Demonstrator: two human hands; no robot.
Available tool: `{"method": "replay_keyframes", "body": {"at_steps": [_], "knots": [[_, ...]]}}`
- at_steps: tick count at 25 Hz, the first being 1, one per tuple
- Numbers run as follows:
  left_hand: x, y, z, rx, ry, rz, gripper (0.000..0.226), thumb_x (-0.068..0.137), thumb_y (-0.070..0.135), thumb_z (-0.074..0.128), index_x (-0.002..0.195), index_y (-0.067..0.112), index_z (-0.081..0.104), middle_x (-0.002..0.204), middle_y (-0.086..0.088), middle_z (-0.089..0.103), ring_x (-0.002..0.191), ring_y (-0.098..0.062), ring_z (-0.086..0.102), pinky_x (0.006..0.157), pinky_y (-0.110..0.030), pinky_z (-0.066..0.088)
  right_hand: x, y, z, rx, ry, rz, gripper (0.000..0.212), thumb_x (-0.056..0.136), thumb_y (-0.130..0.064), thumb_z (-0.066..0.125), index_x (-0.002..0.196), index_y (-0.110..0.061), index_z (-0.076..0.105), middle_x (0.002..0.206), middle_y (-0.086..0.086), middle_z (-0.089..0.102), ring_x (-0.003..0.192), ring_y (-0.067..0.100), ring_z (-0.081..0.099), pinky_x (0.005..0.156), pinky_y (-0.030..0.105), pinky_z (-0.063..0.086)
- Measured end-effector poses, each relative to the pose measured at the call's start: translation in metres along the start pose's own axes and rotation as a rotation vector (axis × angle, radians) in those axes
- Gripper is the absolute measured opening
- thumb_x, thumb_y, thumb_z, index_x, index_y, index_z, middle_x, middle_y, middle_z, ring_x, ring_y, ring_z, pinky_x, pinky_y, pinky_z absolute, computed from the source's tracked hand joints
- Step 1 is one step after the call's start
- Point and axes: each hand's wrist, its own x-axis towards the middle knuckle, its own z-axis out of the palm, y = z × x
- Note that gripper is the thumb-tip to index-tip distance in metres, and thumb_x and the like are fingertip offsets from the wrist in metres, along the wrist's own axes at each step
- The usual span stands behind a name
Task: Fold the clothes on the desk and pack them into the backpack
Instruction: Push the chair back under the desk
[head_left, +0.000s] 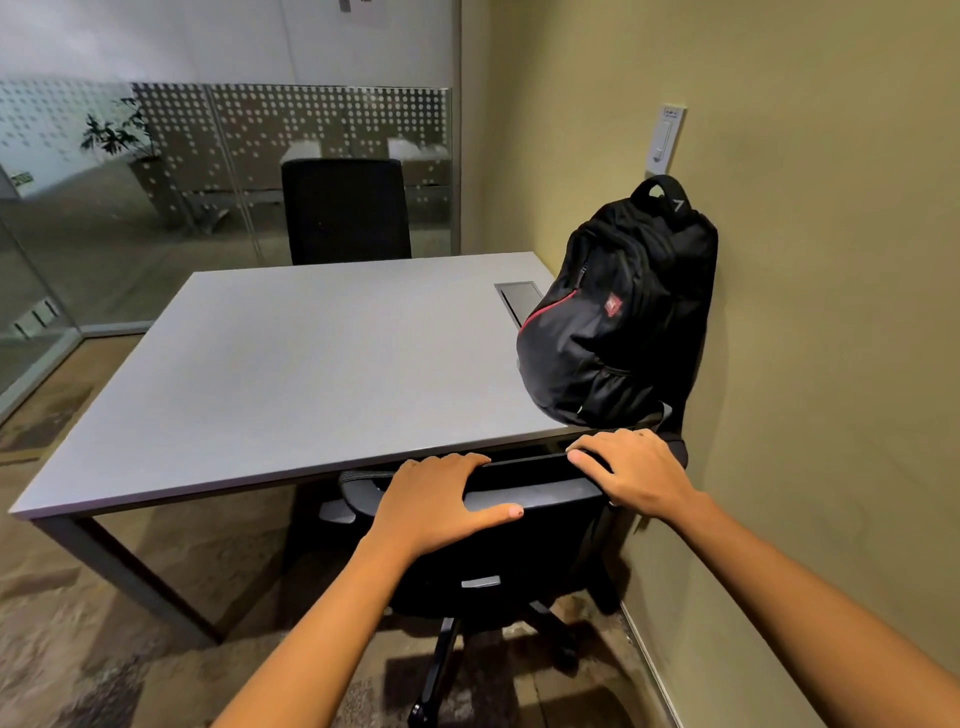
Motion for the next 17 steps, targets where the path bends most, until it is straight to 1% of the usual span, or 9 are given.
{"method": "replay_keyframes", "body": {"at_steps": [3,6,8,11,12,14,16,17], "knots": [[0.016,0.002,0.002,-0.007,-0.004,-0.003,0.089,0.068,0.093,0.027,0.137,0.039,0.044,0.131,0.014,0.058,0.116,-0.011,0.056,0.095,-0.033,0.044,0.010,0.014,0.000,-0.007,0.030,-0.020,0.059,0.090,-0.065,0.013,0.105,-0.038,0.064,0.098,-0.016,0.069,0.093,0.008,0.062,0.075,0.028,0.030],[0.030,0.007,0.005,-0.034,0.001,-0.011,0.085,0.071,0.091,0.030,0.136,0.039,0.045,0.132,0.015,0.057,0.118,-0.010,0.055,0.096,-0.032,0.043,0.020,0.030,-0.001,0.000,0.042,-0.051,0.059,0.091,-0.065,0.015,0.103,-0.037,0.065,0.095,-0.014,0.070,0.089,0.010,0.063,0.072,0.028,0.030],[0.040,0.011,0.006,-0.036,-0.009,-0.025,0.085,0.070,0.091,0.028,0.136,0.040,0.044,0.133,0.016,0.057,0.118,-0.010,0.055,0.096,-0.033,0.042,0.029,0.040,0.000,0.019,0.050,-0.071,0.059,0.092,-0.066,0.016,0.104,-0.036,0.066,0.094,-0.013,0.070,0.087,0.010,0.064,0.069,0.028,0.033],[0.050,0.012,0.004,-0.039,-0.027,-0.072,0.089,0.065,0.094,0.028,0.136,0.042,0.043,0.131,0.019,0.057,0.116,-0.008,0.055,0.095,-0.031,0.041,0.037,0.049,0.003,0.041,0.069,-0.097,0.060,0.094,-0.066,0.015,0.104,-0.036,0.066,0.095,-0.013,0.070,0.085,0.012,0.064,0.069,0.033,0.044],[0.050,0.010,0.002,-0.043,-0.034,-0.086,0.092,0.062,0.096,0.028,0.135,0.042,0.043,0.130,0.020,0.057,0.116,-0.006,0.055,0.095,-0.030,0.041,0.037,0.047,0.004,0.045,0.079,-0.104,0.059,0.094,-0.065,0.016,0.103,-0.035,0.067,0.094,-0.012,0.070,0.084,0.013,0.064,0.069,0.034,0.045],[0.050,0.010,-0.003,-0.047,-0.053,-0.102,0.094,0.059,0.098,0.027,0.135,0.044,0.042,0.129,0.023,0.056,0.116,-0.004,0.054,0.095,-0.028,0.039,0.038,0.045,0.006,0.049,0.076,-0.111,0.060,0.094,-0.064,0.015,0.102,-0.034,0.067,0.093,-0.011,0.070,0.083,0.015,0.064,0.068,0.034,0.043],[0.052,0.009,-0.006,-0.044,-0.063,-0.128,0.090,0.060,0.097,0.030,0.133,0.046,0.043,0.129,0.024,0.055,0.118,-0.004,0.052,0.098,-0.029,0.036,0.040,0.045,0.006,0.041,0.066,-0.112,0.064,0.093,-0.065,0.012,0.104,-0.034,0.067,0.095,-0.010,0.070,0.083,0.017,0.064,0.069,0.035,0.040],[0.054,0.007,-0.007,-0.027,-0.062,-0.150,0.091,0.059,0.097,0.029,0.133,0.047,0.043,0.130,0.024,0.054,0.123,-0.005,0.050,0.103,-0.033,0.034,0.042,0.044,0.006,0.034,0.066,-0.109,0.065,0.093,-0.065,0.011,0.104,-0.033,0.067,0.096,-0.008,0.070,0.084,0.019,0.064,0.069,0.035,0.040]]}}
